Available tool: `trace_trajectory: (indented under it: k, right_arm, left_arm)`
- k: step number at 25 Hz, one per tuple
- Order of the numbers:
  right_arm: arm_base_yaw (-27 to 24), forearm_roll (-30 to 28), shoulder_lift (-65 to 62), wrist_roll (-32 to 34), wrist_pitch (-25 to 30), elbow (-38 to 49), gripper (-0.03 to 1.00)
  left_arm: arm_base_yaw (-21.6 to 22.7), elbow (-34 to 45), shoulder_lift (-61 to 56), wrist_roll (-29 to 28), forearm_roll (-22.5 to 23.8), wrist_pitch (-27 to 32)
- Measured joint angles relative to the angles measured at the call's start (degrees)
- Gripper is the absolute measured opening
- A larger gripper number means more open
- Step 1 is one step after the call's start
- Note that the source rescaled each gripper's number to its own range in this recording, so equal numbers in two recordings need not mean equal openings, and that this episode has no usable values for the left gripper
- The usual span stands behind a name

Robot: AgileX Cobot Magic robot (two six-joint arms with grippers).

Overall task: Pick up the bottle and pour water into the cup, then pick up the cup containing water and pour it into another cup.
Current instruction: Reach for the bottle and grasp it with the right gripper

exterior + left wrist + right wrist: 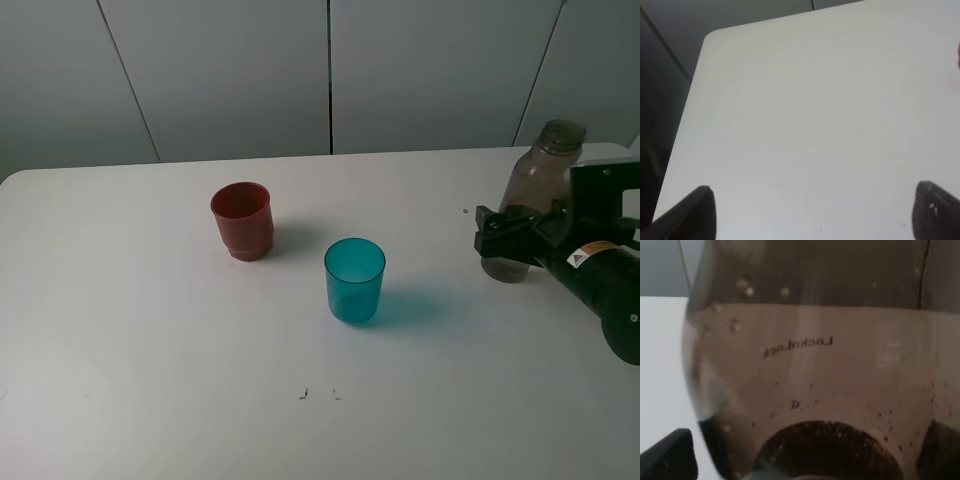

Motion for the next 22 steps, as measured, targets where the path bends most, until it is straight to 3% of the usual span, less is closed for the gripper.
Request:
trace_trajectory:
  k: [22]
  right_arm:
    - [0.0, 1.9, 2.0, 2.6, -0.1, -0.8, 1.00]
  left_arm:
    - [0.0, 0.0, 0.0, 0.0, 0.0, 0.0]
